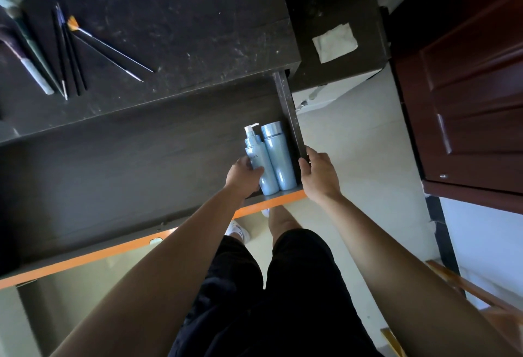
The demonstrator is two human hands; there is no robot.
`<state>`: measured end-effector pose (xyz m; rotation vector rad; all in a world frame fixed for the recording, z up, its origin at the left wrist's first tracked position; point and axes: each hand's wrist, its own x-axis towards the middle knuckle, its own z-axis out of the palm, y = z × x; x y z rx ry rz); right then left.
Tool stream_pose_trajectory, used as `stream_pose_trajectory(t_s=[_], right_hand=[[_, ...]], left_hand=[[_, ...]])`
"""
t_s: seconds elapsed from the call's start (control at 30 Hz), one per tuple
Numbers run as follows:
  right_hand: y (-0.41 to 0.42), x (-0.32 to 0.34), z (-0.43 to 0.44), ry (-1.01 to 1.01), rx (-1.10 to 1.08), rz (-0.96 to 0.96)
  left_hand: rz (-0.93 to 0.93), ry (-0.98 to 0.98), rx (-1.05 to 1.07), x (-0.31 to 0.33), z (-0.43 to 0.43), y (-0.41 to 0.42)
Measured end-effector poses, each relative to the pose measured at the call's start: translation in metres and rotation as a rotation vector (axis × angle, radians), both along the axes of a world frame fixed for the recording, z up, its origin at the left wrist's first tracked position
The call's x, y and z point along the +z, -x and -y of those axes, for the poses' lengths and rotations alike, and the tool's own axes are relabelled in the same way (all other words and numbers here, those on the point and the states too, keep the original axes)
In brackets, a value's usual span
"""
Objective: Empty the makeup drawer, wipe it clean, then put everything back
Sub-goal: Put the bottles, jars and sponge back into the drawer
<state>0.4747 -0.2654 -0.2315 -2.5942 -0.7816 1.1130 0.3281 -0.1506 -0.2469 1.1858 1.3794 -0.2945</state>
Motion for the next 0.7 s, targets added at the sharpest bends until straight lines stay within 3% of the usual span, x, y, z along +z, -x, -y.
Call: stream_pose_trajectory(t_s=[0.17,0.3,0.53,0.7], right_hand=[[-0.007,0.008,-0.008,0.089,0.015,-0.086],[-0.005,0.029,-0.015,0.067,0.024,-0.087],[0.027,0.085,-0.06,-0.208,0.033,-0.038],[0.048,0.121,-0.109,-0.297,0.143,0.055]], left_hand=[[0.013,0.02,0.04,0.026,-0.006,0.005],[-0.018,-0.208,-0.142,0.044,-0.027,0.032],[-0.058,-0.743,-0.273,0.106,-0.071,0.099],[-0.084,-0.846,-0.211,0.138,-0.107,0.138]])
